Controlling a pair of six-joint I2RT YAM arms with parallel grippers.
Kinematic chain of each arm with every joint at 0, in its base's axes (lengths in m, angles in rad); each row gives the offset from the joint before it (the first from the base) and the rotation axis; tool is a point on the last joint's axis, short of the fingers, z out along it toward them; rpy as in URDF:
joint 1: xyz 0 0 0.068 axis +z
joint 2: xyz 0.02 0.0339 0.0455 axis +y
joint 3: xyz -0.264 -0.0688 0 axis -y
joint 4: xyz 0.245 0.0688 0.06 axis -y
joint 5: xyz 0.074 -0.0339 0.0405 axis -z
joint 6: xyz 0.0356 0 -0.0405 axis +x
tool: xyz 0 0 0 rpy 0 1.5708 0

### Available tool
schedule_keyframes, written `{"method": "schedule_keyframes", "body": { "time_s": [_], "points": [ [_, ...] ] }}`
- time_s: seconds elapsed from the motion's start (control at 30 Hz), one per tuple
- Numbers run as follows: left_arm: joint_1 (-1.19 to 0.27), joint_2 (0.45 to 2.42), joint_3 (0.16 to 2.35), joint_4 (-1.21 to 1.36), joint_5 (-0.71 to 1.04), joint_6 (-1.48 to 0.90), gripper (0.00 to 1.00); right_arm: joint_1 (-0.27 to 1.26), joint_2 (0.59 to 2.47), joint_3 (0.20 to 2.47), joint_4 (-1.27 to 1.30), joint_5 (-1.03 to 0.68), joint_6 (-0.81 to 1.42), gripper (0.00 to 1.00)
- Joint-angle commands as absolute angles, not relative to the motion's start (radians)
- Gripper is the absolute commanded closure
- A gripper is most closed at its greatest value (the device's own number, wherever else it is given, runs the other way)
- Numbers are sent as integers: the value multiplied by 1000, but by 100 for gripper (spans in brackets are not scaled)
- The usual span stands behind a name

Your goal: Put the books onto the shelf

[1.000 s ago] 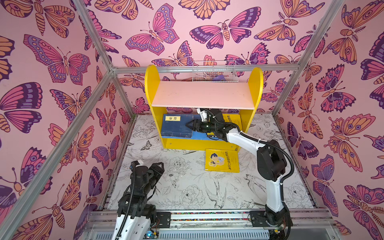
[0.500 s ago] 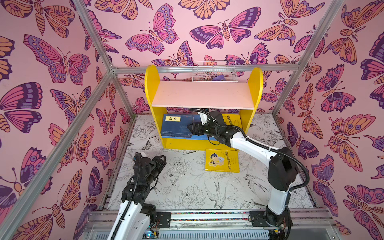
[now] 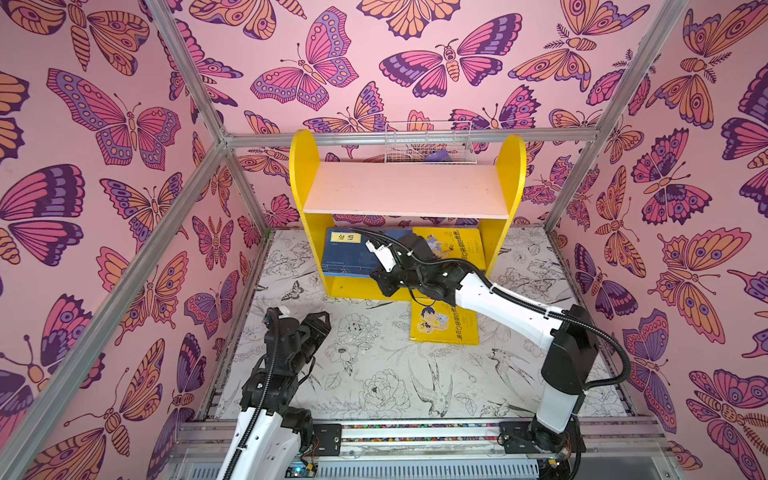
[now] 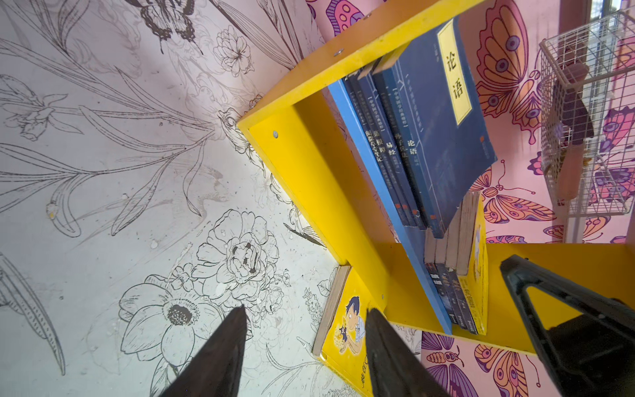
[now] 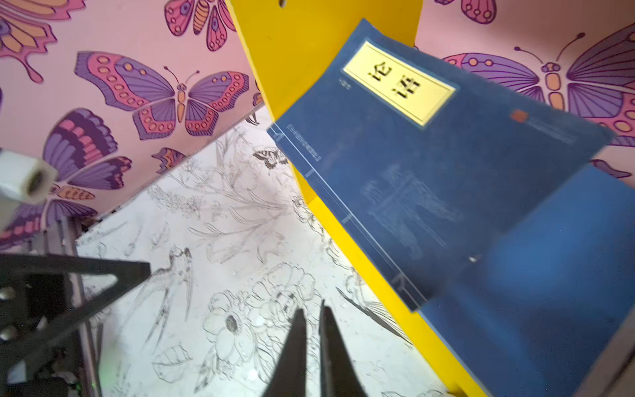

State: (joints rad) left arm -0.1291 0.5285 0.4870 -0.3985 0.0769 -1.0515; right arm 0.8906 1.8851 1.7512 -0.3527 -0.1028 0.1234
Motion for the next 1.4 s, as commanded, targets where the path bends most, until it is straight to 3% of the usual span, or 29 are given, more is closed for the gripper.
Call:
{"method": "schedule_keyframes", "body": {
  "time_s": [0.0, 0.3, 0.5, 0.97, 1.1, 1.37],
  "points": [
    [-124, 518, 461, -436, 52, -1042, 42, 906, 1987, 1878, -549, -101, 107, 99],
    [-124, 538, 474, -436, 26, -1023, 42, 915, 2205, 2122, -602, -80, 120, 100],
    [-124, 540, 472, -438, 26, -1016, 42, 913, 2277, 2192, -548, 12, 133, 100],
    [-121, 532, 440, -436, 28, -1029, 42, 895, 2384, 2360, -595, -15, 152, 100],
    [-120, 531, 440, -436, 28, -1017, 42, 901, 2323, 2285, -541, -68, 131, 100],
    [-123, 539, 432, -376, 89, -914, 43, 923, 1910, 1848, -392, -46, 129, 99]
  ]
}}
